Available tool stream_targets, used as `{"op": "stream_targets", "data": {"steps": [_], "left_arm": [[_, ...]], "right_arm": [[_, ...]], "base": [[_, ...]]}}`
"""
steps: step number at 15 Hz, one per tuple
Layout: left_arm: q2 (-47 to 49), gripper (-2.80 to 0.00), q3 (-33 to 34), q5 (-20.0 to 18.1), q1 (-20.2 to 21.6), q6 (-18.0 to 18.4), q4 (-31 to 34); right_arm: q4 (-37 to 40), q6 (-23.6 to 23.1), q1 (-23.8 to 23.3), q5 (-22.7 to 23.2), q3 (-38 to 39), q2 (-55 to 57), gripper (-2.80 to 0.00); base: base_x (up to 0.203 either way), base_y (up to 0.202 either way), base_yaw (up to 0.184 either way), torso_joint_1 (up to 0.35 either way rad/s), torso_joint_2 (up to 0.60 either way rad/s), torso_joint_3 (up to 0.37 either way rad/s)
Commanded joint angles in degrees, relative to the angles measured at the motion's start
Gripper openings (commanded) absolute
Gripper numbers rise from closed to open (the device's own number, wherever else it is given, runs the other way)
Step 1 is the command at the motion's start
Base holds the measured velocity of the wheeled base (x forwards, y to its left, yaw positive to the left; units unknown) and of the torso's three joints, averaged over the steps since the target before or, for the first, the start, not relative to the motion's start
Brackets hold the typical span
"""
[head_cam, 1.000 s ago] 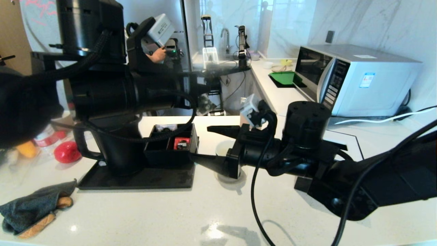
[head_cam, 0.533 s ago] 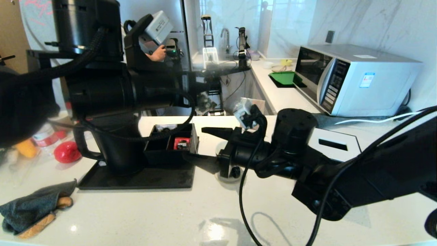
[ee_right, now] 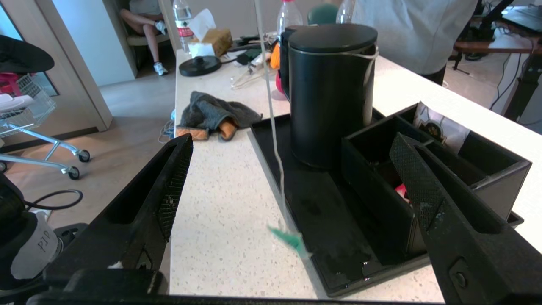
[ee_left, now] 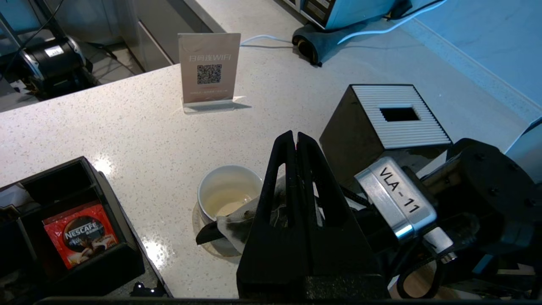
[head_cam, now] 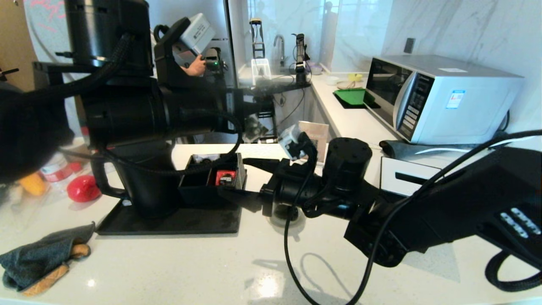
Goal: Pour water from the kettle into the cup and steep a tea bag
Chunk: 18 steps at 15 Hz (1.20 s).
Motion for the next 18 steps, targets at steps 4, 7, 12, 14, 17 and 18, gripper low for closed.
{"op": "stream_targets", "data": {"steps": [4, 7, 12, 14, 17, 18], "left_arm": [[0.1, -2.80, -0.4, -0.1, 0.0, 0.0, -0.1], [0.1, -2.80, -0.9, -0.1, 0.0, 0.0, -0.1], [0.0, -2.80, -0.9, 0.0, 0.0, 0.0, -0.1], [0.0, -2.80, -0.9, 0.0, 0.0, 0.0, -0.1], [0.1, -2.80, -0.9, 0.0, -0.1, 0.0, -0.1], [0.1, -2.80, -0.9, 0.0, -0.1, 0.0, -0.1]], "right_arm": [[-0.8, 0.0, 0.0, 0.2, 0.5, 1.3, 0.00], [-0.8, 0.2, 0.1, 0.2, 0.9, 1.8, 0.00], [-3.6, 3.9, 1.0, -0.1, 2.9, 1.9, 0.00], [-4.9, 3.9, 1.1, 0.0, 4.0, 2.3, 0.00], [-5.2, 3.9, 1.1, 0.0, 4.2, 2.3, 0.00], [-5.2, 3.9, 1.1, 0.1, 4.2, 2.3, 0.00]], "base": [[0.000, 0.000, 0.000, 0.000, 0.00, 0.000], [0.000, 0.000, 0.000, 0.000, 0.00, 0.000], [0.000, 0.000, 0.000, 0.000, 0.00, 0.000], [0.000, 0.000, 0.000, 0.000, 0.00, 0.000], [0.000, 0.000, 0.000, 0.000, 0.00, 0.000], [0.000, 0.000, 0.000, 0.000, 0.00, 0.000]]}}
